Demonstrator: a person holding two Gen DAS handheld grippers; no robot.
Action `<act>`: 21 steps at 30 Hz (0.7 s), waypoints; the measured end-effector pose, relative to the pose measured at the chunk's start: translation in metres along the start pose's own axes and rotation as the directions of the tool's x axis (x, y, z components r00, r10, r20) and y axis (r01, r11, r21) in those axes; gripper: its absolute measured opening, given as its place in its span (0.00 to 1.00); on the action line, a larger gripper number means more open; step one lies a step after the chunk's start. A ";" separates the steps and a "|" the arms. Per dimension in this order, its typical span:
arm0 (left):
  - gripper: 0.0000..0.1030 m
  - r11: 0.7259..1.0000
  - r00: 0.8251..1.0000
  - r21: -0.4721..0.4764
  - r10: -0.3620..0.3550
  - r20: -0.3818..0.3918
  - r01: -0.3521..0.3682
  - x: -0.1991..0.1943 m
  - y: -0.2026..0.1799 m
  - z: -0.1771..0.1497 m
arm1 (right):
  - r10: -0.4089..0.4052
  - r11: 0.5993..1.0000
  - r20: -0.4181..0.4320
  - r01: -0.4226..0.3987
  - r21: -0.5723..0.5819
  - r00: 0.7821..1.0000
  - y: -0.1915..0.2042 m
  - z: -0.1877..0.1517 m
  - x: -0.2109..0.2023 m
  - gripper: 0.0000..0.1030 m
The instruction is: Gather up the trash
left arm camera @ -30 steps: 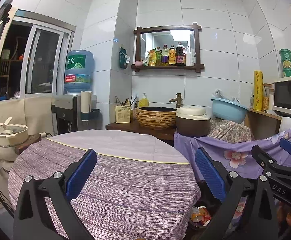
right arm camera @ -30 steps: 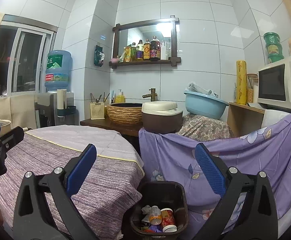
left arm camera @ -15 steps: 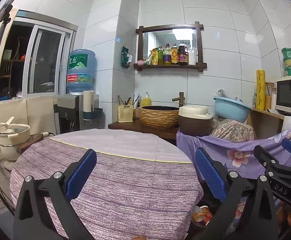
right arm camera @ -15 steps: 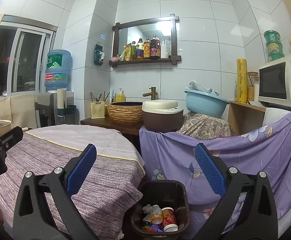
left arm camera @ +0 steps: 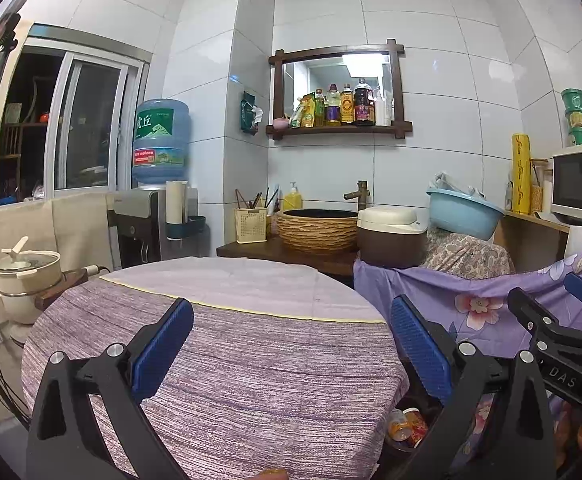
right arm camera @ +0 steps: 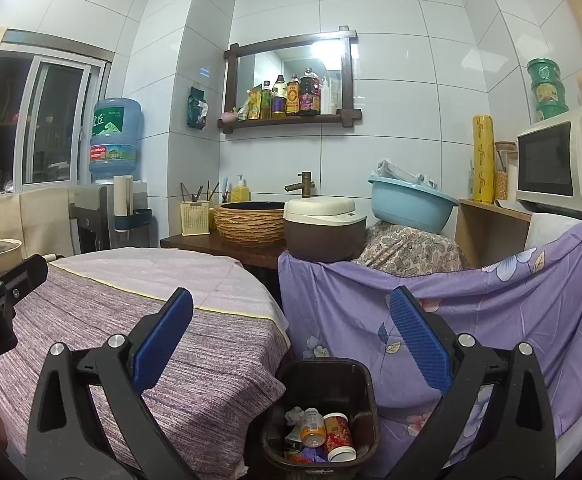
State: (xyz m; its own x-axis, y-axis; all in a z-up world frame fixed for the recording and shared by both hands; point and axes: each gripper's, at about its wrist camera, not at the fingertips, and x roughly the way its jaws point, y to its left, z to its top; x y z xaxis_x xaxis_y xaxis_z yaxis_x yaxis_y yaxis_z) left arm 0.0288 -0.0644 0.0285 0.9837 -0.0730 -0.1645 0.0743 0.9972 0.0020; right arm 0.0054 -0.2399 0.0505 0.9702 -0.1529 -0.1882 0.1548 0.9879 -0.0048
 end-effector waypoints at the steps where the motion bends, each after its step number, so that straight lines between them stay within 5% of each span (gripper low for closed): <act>1: 0.95 1.000 1.000 0.000 0.001 0.001 -0.001 0.000 0.000 0.000 | 0.000 1.000 0.001 0.000 0.001 1.000 0.000 0.000 0.000 0.94; 21: 0.95 1.000 1.000 -0.003 -0.002 -0.023 0.002 0.005 0.002 -0.003 | 0.000 1.000 -0.003 0.000 0.001 1.000 -0.001 -0.001 0.001 0.94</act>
State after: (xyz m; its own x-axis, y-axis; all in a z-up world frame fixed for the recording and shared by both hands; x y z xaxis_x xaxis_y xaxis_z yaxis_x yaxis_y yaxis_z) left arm 0.0335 -0.0630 0.0246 0.9795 -0.0745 -0.1873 0.0757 0.9971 -0.0009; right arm 0.0062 -0.2411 0.0494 0.9696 -0.1525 -0.1915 0.1546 0.9880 -0.0040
